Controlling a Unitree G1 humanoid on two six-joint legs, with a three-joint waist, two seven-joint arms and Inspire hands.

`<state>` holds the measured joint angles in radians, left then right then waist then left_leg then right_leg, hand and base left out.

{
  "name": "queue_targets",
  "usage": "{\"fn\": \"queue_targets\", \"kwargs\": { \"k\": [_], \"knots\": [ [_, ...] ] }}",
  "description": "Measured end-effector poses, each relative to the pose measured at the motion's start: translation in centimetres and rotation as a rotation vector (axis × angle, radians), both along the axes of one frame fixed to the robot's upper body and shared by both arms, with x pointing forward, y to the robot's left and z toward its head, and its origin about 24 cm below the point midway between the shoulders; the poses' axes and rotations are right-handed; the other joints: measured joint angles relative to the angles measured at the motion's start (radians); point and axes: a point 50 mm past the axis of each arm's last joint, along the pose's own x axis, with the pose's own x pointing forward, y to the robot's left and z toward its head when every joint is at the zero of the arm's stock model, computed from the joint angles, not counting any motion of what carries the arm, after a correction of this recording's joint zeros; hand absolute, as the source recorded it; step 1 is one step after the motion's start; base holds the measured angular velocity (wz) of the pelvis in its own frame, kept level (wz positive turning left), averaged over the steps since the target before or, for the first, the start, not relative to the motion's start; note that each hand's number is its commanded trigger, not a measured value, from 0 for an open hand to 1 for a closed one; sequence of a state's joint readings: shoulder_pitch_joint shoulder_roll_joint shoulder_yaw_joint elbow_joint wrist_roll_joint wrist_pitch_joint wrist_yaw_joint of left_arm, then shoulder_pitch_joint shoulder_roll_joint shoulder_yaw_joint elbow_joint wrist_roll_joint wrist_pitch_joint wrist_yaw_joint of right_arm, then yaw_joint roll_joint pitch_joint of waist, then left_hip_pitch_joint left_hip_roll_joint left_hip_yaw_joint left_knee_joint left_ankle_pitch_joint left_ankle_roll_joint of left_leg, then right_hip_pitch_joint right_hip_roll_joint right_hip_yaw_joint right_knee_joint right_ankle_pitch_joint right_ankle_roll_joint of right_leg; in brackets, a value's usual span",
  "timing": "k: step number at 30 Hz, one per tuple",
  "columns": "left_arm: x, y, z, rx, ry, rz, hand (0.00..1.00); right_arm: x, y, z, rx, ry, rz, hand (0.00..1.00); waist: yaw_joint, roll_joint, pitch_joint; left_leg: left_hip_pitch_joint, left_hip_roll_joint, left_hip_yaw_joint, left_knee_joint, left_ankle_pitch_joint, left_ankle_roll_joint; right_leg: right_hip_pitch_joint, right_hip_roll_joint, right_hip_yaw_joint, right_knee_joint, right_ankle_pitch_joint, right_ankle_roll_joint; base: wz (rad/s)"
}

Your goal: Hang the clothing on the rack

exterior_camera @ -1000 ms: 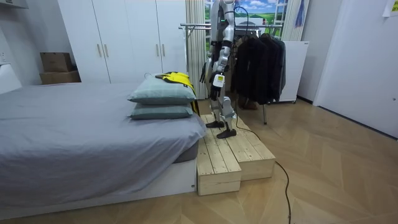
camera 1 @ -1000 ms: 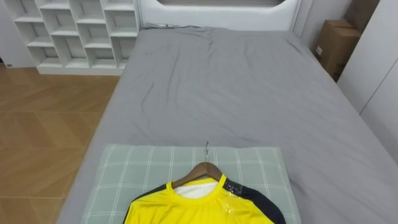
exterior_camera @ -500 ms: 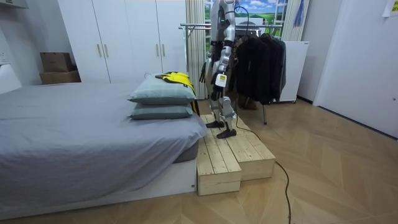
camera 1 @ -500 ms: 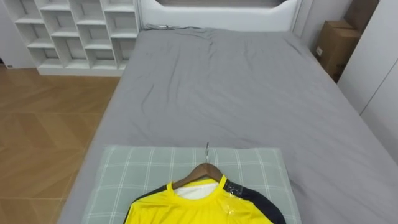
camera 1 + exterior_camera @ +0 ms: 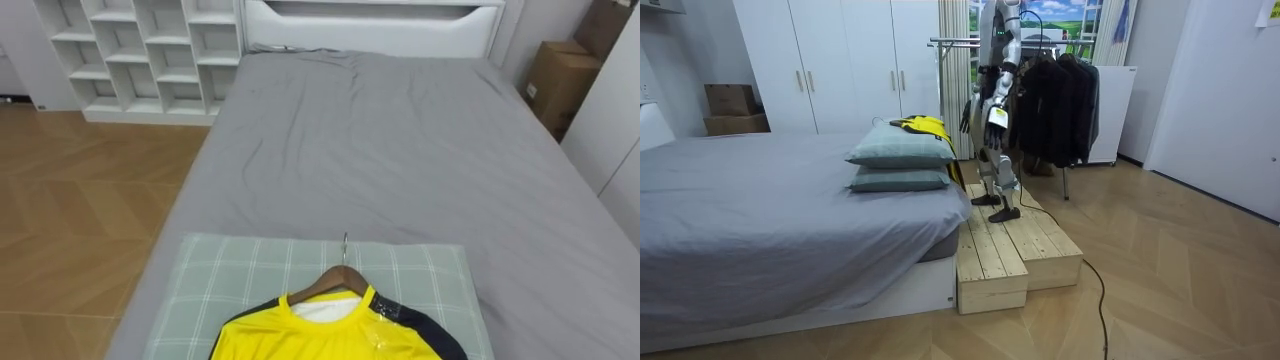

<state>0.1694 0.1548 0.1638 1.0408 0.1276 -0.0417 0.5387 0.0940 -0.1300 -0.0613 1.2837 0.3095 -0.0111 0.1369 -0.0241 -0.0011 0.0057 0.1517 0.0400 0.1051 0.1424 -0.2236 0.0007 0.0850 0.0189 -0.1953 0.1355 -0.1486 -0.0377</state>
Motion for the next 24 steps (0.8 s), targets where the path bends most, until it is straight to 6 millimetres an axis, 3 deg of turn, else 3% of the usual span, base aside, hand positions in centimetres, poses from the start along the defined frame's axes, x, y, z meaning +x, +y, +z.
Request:
{"fn": "queue_targets", "kwargs": {
  "k": [8, 24],
  "knots": [
    [0.4, 0.4, 0.7, 0.156, -0.017, -0.019, 0.0, 0.0, 0.0, 0.0, -0.006, 0.001, 0.001, 0.0, -0.008, 0.0, -0.0014, 0.0, 0.0, 0.0, -0.005, 0.0, 0.0, -0.002, 0.001, 0.002, 0.002, 0.0, 0.0, 0.0],
    [5.9, 0.3, 4.1, 0.489, -0.232, -0.242, 0.0, 1.5, 0.0, 0.1, -0.071, 0.002, 0.102, 0.0, -0.057, -0.002, -0.0043, -0.001, -0.001, -0.001, 0.0, 0.001, 0.0, -0.001, 0.0, 0.001, -0.001, 0.0, 0.0, 0.0]
  ]
}}
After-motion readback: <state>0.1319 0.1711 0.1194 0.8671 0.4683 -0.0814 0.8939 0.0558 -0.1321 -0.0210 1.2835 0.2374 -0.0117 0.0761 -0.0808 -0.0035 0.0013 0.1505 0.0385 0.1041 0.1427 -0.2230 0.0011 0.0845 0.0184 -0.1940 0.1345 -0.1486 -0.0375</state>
